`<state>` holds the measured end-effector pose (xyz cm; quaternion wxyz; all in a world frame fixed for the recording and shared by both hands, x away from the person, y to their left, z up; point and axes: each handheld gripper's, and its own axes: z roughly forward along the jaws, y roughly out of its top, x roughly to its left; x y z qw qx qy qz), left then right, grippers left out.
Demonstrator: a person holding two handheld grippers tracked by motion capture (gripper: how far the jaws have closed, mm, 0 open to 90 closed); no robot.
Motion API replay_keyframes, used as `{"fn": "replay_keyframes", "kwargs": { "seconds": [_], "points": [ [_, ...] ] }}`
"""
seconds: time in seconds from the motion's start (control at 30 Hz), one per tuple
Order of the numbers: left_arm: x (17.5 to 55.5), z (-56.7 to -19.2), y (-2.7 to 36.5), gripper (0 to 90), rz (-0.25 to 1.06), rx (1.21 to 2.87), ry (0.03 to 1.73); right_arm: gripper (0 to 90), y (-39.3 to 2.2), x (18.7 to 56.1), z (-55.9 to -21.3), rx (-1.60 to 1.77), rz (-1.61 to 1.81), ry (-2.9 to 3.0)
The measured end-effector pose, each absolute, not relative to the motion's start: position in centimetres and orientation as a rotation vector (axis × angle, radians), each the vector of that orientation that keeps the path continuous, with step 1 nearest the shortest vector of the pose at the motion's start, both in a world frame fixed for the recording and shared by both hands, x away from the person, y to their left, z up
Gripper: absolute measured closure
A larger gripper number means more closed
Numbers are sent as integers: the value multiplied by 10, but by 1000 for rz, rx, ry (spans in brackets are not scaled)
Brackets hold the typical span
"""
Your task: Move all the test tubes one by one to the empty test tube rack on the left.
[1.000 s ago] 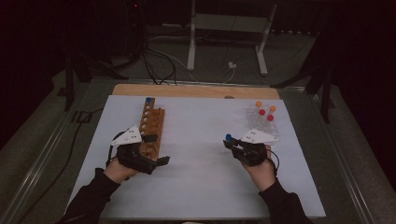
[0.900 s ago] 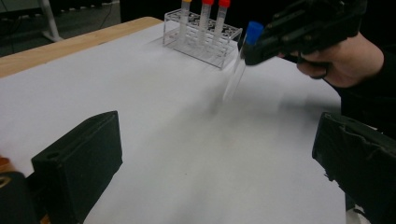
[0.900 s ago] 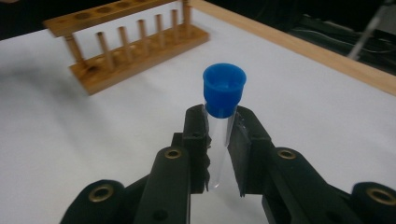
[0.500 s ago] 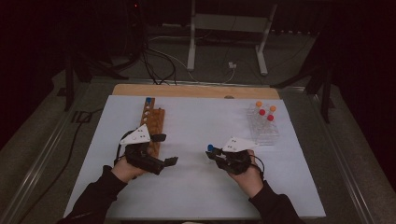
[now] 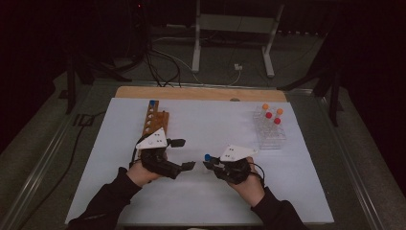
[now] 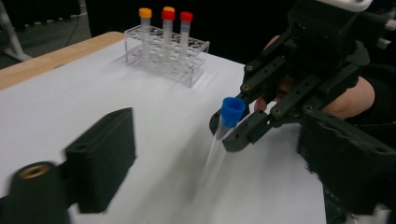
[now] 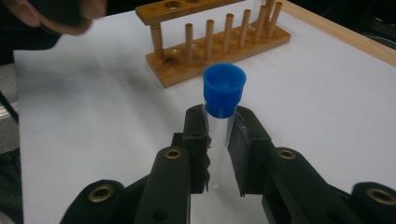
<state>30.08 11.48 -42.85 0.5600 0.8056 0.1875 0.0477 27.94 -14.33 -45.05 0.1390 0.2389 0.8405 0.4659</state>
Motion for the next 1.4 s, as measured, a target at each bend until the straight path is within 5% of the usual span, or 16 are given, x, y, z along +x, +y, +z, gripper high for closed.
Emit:
{"fn": "replay_keyframes", "kwargs": {
  "seconds": [0.73, 1.13, 1.4],
  "points": [
    [300, -437, 79, 712, 164, 1953, 350, 773, -140, 278, -451, 676, 1351, 2445],
    [304, -434, 79, 775, 151, 1952, 351, 766, -143, 279, -450, 696, 1376, 2438],
    [317, -419, 93, 775, 216, 1934, 410, 510, -149, 280, -450, 739, 1428, 2389]
  ]
}}
